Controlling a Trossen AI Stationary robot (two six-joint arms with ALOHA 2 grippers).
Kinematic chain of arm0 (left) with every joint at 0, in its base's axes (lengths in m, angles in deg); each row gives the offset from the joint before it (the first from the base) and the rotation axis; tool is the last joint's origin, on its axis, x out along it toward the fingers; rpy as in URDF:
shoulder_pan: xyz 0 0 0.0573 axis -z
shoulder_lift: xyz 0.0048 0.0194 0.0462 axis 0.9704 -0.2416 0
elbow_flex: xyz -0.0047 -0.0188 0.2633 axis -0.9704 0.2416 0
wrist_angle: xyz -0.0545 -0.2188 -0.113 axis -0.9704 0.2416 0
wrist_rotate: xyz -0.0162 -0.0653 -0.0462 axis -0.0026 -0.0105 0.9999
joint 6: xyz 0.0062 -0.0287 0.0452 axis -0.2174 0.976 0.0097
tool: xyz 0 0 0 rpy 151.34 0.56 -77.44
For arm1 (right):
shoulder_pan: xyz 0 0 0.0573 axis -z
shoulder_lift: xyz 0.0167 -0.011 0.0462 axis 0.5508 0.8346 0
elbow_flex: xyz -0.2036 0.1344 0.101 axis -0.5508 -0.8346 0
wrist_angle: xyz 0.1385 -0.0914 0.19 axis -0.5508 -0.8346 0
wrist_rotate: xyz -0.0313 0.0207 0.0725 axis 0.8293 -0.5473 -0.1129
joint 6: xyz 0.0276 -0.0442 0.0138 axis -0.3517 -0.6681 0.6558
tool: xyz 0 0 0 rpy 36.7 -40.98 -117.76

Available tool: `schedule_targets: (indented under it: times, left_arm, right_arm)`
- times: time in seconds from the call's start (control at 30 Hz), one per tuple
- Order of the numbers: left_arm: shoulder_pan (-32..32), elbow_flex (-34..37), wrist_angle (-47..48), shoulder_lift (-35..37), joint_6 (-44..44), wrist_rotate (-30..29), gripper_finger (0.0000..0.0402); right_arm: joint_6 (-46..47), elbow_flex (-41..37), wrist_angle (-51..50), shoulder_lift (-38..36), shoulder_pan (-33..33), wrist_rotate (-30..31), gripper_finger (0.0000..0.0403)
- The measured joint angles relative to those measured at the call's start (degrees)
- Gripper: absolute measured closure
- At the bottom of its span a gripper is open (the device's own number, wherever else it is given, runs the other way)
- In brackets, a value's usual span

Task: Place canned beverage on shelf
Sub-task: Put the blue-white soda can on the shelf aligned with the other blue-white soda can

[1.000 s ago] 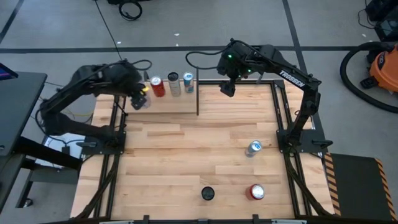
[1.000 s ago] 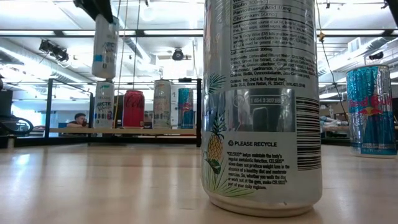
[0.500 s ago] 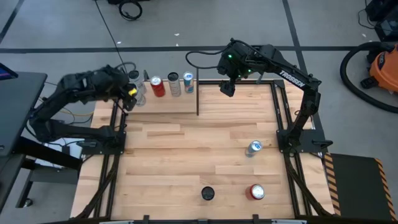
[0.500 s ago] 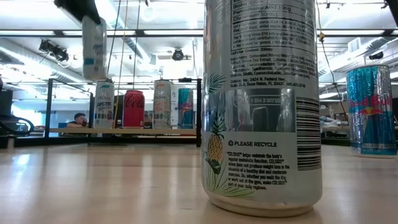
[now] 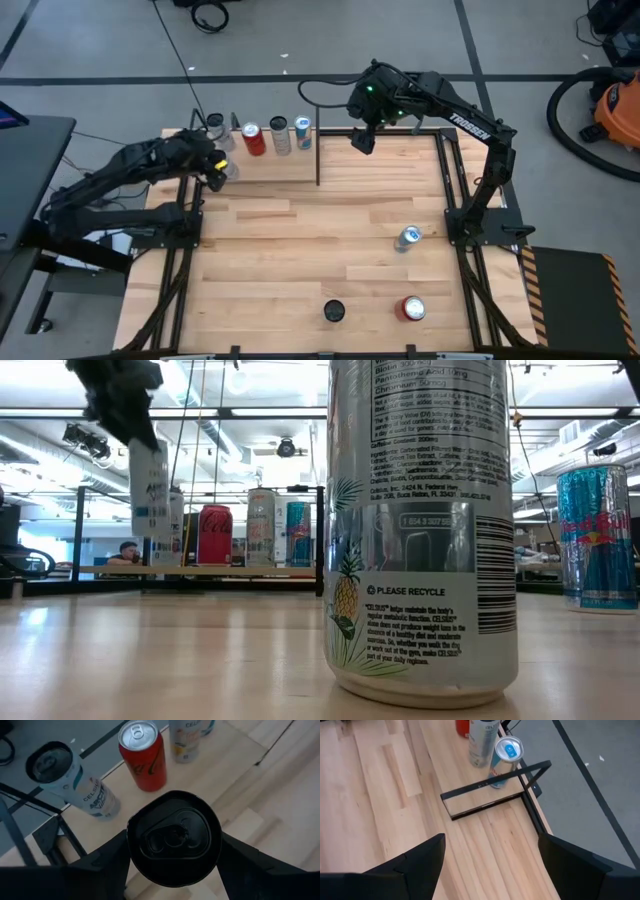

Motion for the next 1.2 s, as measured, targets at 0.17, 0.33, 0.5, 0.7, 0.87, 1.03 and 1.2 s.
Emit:
schedule_targets:
  times: [0.17, 0.33, 0.5, 0.7, 0.87, 1.03, 1.2]
  left_arm:
    - [-4.5, 5.9, -5.6, -0.1, -0.7, 0.2, 0.0149]
    - [-11.4, 8.7, -6.2, -0.1, -0.3, 2.7, 0.0149]
    - [-16.5, 8.9, -8.1, -0.1, -0.3, 5.5, 0.0149]
    - [-19.5, 8.9, -9.9, -1.5, -1.1, 9.0, 0.0149]
    - [-20.9, 8.7, -11.5, -3.3, -2.2, 8.8, 0.0149]
    - [-21.5, 8.7, -12.1, -3.4, -2.4, 8.7, 0.0149]
    - [-21.4, 8.7, -11.9, -3.4, -2.8, 8.7, 0.0136]
  right_arm:
    - [0.4, 0.0, 0.1, 0.0, 0.0, 0.0, 0.0076]
    - [0.0, 0.0, 0.1, 0.0, 0.0, 0.0, 0.0076]
    - [-0.7, 0.0, 0.3, 0.0, 0.0, 0.0, 0.0076]
    - [-1.7, 0.0, 0.4, 0.0, 0.0, 0.0, 0.0076]
    - [-1.7, 0.0, 0.8, 0.0, 0.0, -0.5, 0.0076]
    - [-1.7, 0.0, 0.8, 0.0, 0.0, -0.5, 0.0076]
    - [-1.7, 0.0, 1.4, 0.0, 0.0, -0.5, 0.0076]
